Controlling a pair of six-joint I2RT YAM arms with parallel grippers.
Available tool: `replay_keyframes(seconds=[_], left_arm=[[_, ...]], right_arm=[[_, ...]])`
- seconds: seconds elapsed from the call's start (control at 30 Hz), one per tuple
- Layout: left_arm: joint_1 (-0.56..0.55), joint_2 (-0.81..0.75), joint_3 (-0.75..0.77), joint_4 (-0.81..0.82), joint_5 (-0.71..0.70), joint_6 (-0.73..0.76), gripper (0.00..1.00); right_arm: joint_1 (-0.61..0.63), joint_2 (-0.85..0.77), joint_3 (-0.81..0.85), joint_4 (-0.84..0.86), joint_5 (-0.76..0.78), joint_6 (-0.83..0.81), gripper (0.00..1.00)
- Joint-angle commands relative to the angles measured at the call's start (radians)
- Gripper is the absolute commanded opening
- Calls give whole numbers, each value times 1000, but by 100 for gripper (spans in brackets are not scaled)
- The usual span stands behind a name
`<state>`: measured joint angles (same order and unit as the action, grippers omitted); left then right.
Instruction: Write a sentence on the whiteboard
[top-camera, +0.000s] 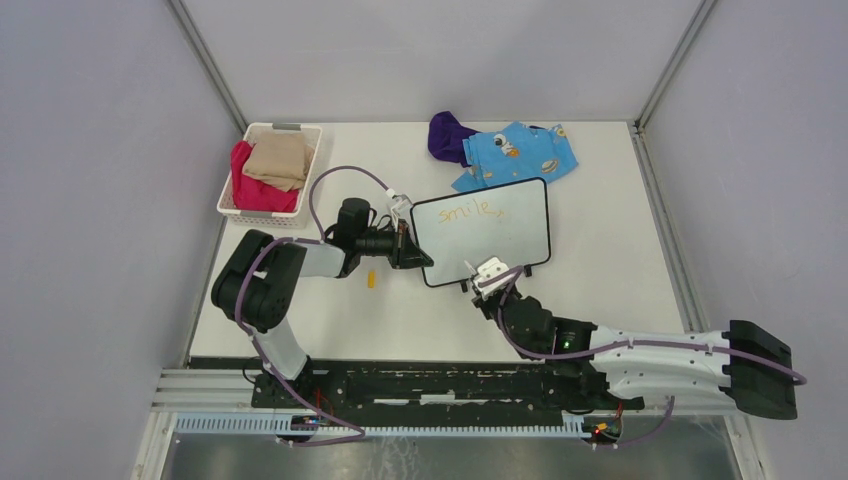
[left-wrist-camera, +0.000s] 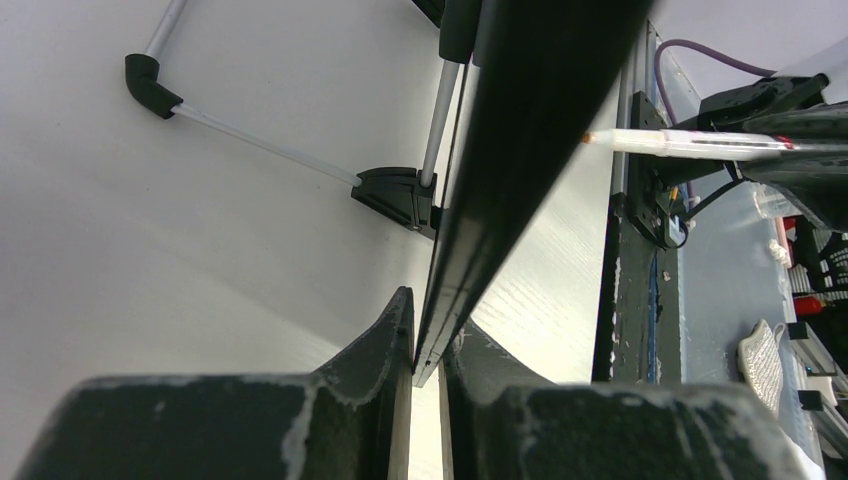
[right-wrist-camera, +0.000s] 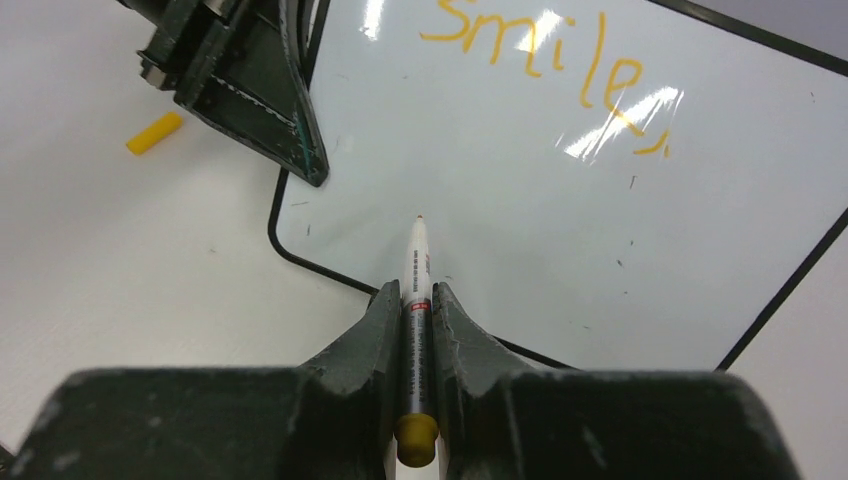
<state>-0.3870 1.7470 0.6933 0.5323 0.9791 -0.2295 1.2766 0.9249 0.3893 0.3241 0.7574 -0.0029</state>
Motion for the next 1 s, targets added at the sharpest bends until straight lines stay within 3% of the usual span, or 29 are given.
replay_keyframes(seconds=[0.0,0.37,0.97], left_arm=[[-7,18,9,-86,-71,50,2],[-7,13,9,-94,-83,59,2],[-7,14,9,-94,-89,62,2]], right_arm=[[3,28,8,98,102,-2,0],[-34,132,89,140,-91,65,0],[-68,222,115,138,-60,96,0]])
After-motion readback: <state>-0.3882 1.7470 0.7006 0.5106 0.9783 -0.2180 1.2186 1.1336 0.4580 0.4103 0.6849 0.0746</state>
